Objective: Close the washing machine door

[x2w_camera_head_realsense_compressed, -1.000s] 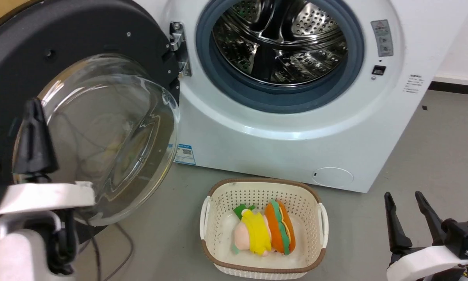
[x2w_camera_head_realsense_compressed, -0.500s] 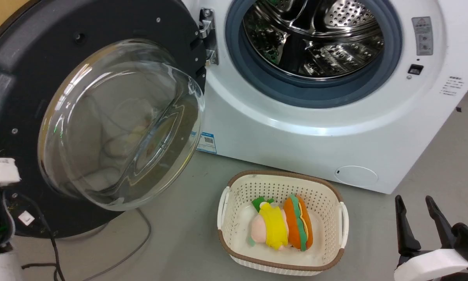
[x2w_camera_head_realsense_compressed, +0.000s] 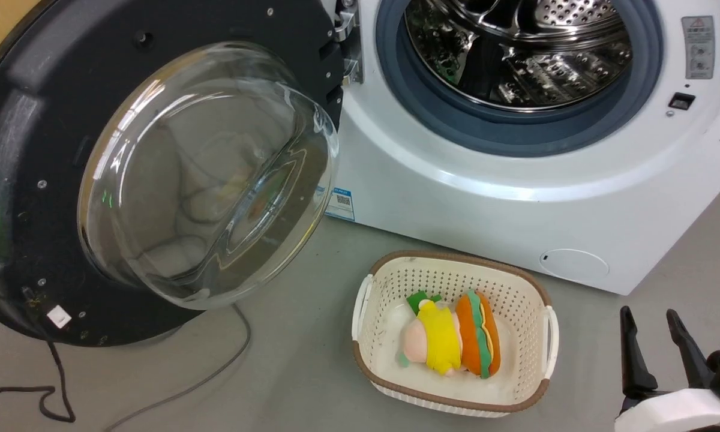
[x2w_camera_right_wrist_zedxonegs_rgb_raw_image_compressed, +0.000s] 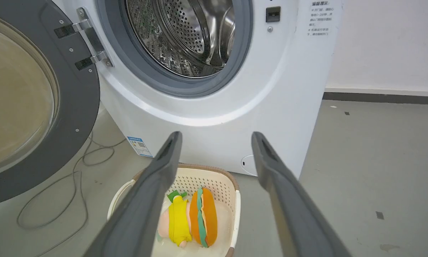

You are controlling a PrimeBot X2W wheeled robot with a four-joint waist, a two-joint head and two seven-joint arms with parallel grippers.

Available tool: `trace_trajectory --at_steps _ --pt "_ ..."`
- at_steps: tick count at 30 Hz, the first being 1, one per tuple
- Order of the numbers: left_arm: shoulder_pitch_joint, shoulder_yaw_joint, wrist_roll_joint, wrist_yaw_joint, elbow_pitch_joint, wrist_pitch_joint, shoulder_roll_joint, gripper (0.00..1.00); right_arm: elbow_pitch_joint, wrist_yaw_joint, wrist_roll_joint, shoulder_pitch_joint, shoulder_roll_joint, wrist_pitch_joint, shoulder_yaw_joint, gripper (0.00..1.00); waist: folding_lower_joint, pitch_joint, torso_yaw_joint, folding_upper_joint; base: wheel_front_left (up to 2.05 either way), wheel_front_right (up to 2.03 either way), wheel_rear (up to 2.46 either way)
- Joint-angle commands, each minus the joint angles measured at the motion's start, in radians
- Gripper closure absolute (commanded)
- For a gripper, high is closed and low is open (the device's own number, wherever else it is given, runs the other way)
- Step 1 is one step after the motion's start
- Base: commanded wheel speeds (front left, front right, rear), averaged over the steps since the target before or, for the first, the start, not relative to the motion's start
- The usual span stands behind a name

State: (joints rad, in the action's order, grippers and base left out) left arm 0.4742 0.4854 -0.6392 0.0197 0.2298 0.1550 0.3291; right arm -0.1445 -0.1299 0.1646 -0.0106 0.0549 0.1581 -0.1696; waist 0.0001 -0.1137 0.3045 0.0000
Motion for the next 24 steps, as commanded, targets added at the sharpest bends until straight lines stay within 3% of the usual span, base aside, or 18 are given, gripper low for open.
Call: trace_trajectory --at_steps 1,5,13,24 --pt "0.026 0.014 -0.036 -0.002 0.026 0.037 0.021 1.0 -0.008 -0.001 0.014 0.019 -0.003 0.01 -0.009 0.0 -0.0001 -0.006 0.006 0.0 0.0 0.0 0.0" --pt "0.042 0.026 -0.108 0.004 0.083 0.141 0.049 1.0 -0.017 -0.001 0.019 0.024 -0.003 0.018 -0.018 0.0 -0.0001 -0.018 0.014 0.0 0.0 0.0 0.0" --pt "0.012 0.014 -0.225 0.06 0.113 0.343 0.089 1.0 -0.031 -0.001 0.033 0.033 -0.003 0.035 -0.045 0.0 -0.0001 -0.033 0.031 0.0 0.0 0.0 0.0" --pt "-0.095 -0.044 -0.423 0.086 -0.086 0.579 0.074 1.0 -0.052 -0.001 0.057 0.034 -0.004 0.058 -0.074 0.0 -0.0001 -0.041 0.075 0.0 0.0 0.0 0.0"
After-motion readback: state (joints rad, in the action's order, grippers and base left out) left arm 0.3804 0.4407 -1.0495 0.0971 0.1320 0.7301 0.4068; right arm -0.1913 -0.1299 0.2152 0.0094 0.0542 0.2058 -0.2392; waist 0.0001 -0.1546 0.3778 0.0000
